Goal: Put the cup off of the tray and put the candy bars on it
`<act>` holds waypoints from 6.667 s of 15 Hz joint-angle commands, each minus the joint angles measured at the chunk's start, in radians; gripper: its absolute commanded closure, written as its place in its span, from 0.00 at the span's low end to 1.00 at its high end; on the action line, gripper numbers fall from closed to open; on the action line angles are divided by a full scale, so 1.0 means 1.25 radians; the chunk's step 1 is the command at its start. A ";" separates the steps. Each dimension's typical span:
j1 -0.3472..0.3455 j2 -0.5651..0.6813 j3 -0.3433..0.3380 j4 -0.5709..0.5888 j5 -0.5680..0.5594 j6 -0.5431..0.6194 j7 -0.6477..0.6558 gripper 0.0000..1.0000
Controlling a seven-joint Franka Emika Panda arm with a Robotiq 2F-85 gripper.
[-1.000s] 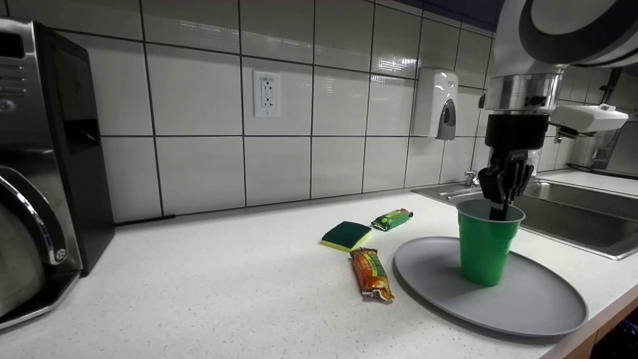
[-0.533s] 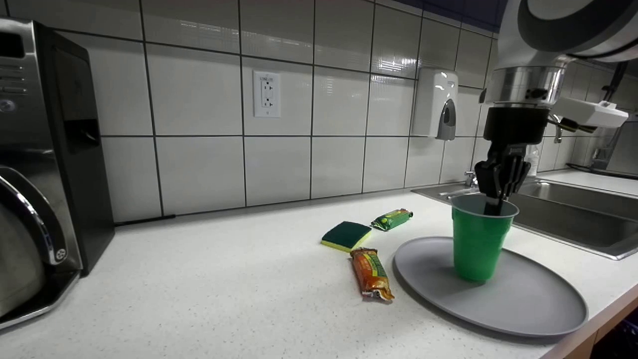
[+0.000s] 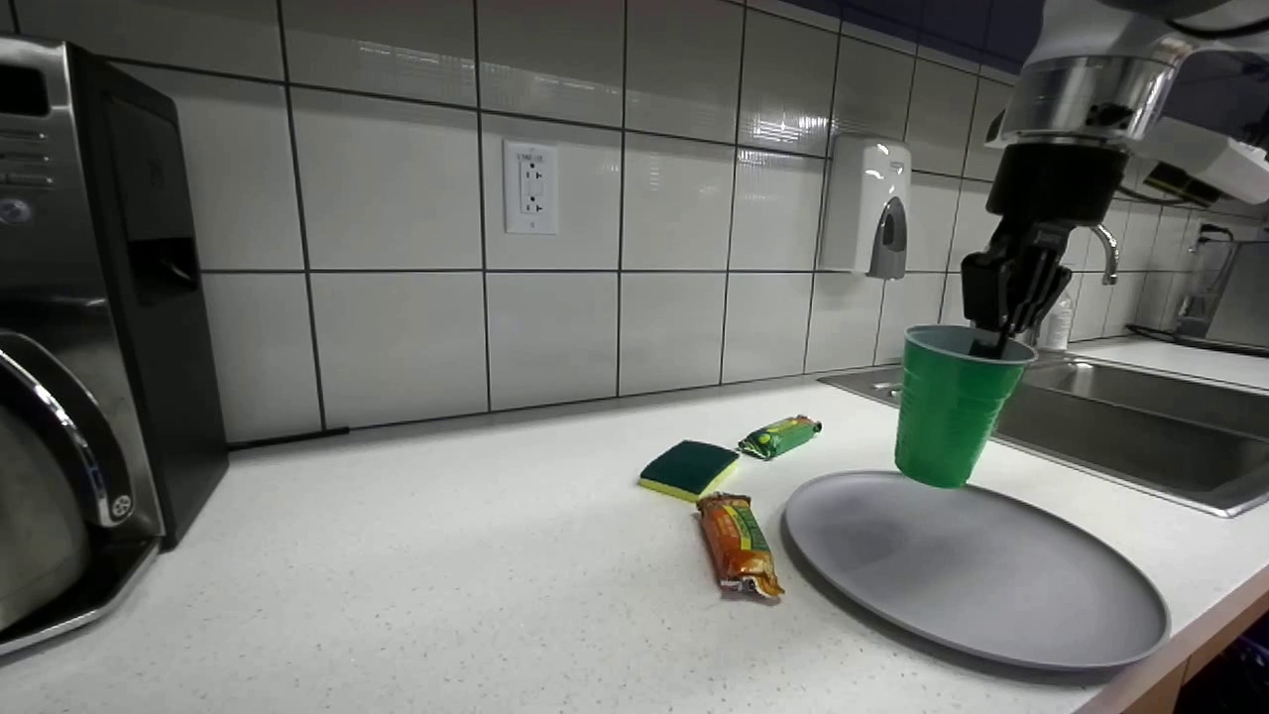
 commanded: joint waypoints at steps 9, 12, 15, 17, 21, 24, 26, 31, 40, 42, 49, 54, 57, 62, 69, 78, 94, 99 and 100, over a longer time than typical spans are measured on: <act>-0.058 -0.067 -0.162 0.016 -0.004 -0.049 -0.162 0.99; -0.078 -0.052 -0.203 0.031 -0.003 -0.049 -0.204 0.99; -0.094 -0.036 -0.233 0.047 -0.007 -0.046 -0.234 0.99; -0.102 -0.023 -0.247 0.059 -0.008 -0.044 -0.249 0.99; -0.117 0.009 -0.265 0.082 -0.009 -0.043 -0.274 0.99; -0.134 0.043 -0.264 0.104 -0.020 -0.044 -0.265 0.99; -0.143 0.067 -0.262 0.119 -0.023 -0.046 -0.263 0.99; -0.154 0.128 -0.249 0.150 -0.032 -0.039 -0.253 0.99; -0.166 0.235 -0.229 0.201 -0.023 -0.035 -0.248 0.99; -0.171 0.254 -0.222 0.209 -0.021 -0.037 -0.248 0.99; -0.192 0.301 -0.204 0.231 -0.023 -0.042 -0.246 0.71; -0.206 0.303 -0.198 0.235 -0.030 -0.044 -0.240 0.40; -0.214 0.289 -0.198 0.234 -0.031 -0.044 -0.237 0.18; -0.216 0.253 -0.196 0.232 -0.037 -0.047 -0.230 0.00; -0.199 0.174 -0.176 0.216 -0.046 -0.051 -0.206 0.00; -0.157 0.147 -0.099 0.215 -0.080 -0.054 -0.009 0.00; -0.059 0.212 0.032 0.256 -0.073 -0.066 0.338 0.00; -0.057 0.208 0.029 0.238 -0.078 -0.048 0.322 0.00; -0.058 0.208 0.029 0.239 -0.078 -0.048 0.322 0.00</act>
